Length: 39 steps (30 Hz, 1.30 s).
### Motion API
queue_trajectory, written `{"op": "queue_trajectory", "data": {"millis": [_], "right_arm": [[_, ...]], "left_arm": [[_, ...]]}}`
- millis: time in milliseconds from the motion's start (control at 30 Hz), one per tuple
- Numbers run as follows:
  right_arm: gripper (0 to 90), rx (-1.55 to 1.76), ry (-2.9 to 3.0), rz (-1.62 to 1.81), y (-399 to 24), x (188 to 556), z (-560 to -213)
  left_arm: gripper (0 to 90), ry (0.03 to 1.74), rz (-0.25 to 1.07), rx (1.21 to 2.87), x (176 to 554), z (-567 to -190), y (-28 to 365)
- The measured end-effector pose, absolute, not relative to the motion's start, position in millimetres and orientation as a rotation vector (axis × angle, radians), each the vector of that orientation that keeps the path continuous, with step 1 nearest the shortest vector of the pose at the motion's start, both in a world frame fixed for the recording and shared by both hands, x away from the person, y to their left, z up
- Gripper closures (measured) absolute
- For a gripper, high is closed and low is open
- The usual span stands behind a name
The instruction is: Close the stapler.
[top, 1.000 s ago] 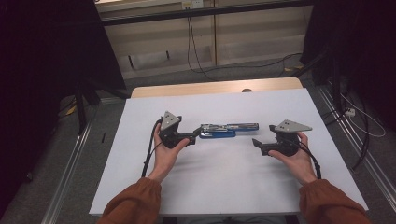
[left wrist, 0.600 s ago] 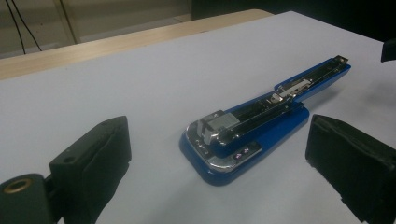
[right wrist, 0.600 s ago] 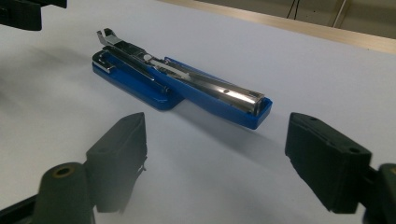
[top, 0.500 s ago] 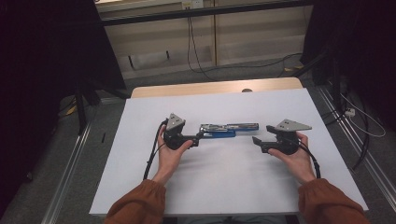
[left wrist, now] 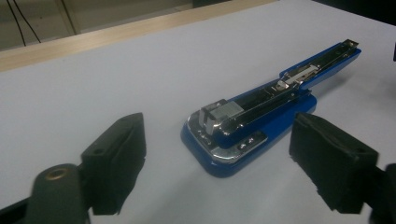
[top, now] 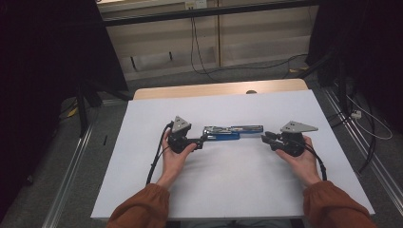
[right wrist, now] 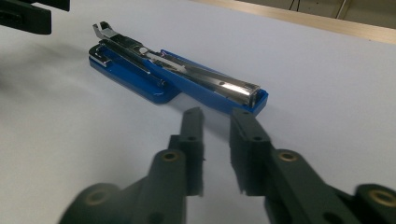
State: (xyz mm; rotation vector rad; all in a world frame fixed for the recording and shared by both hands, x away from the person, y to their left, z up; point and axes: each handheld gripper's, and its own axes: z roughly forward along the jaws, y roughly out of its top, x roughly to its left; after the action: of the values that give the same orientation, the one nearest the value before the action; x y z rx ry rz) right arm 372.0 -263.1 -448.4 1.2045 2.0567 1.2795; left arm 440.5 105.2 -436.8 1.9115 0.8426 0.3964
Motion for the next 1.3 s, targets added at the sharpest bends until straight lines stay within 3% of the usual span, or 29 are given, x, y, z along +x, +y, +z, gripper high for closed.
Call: {"op": "queue_trajectory", "data": {"millis": [100,367,500,633,833,1300], "right_arm": [[90.0,1.196,2.061,1.291,-263,372,-447],[90.0,1.171,2.098,1.264,-261,373,-448],[90.0,1.173,2.103,1.258,-261,374,-449],[90.0,1.160,2.107,1.248,-261,375,-450],[90.0,1.145,2.119,1.236,-260,375,-451],[90.0,1.145,2.143,1.210,-259,377,-454]], "left_arm": [[29.3,0.843,0.375,1.904,441,-435,106],[53.5,0.821,0.346,1.898,445,-431,102],[72.3,0.787,0.344,1.923,447,-432,99],[81.1,0.791,0.316,1.939,448,-434,97],[90.0,0.814,0.278,1.981,453,-440,91],[90.0,0.806,0.275,2.065,463,-446,81]]}}
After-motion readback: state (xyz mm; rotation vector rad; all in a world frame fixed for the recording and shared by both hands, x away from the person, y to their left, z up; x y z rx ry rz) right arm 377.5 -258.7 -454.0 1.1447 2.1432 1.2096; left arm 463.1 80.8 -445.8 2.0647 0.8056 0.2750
